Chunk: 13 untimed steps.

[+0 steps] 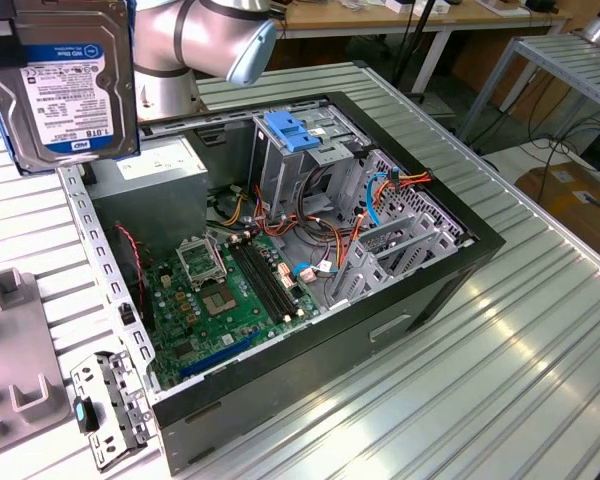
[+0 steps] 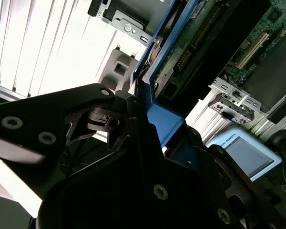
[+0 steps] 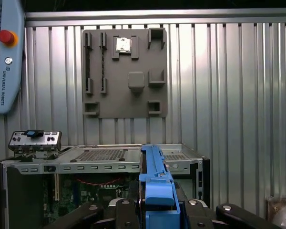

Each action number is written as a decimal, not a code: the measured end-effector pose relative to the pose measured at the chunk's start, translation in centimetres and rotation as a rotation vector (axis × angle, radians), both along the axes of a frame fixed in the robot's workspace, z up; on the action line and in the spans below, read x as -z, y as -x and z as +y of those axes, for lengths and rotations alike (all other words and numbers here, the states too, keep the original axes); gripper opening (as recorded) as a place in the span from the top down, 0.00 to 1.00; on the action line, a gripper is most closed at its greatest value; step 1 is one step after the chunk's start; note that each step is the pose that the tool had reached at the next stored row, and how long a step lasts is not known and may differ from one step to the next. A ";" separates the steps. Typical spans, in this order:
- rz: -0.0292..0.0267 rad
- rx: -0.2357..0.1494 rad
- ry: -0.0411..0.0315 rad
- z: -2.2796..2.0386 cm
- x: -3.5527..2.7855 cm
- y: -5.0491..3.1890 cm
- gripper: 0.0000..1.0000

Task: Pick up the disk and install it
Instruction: 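Pick up the disk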

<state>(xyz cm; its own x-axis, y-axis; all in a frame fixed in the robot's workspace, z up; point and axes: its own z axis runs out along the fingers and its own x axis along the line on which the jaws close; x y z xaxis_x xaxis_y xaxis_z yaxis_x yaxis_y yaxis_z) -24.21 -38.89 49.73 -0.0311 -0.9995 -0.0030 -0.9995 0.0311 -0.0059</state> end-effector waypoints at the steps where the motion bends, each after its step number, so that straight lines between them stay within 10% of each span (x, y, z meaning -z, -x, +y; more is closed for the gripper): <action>1: -0.0001 0.000 -0.0001 -0.13 0.01 -0.15 0.63; 13: 0.0000 0.000 0.0000 -1.60 0.11 -2.98 0.63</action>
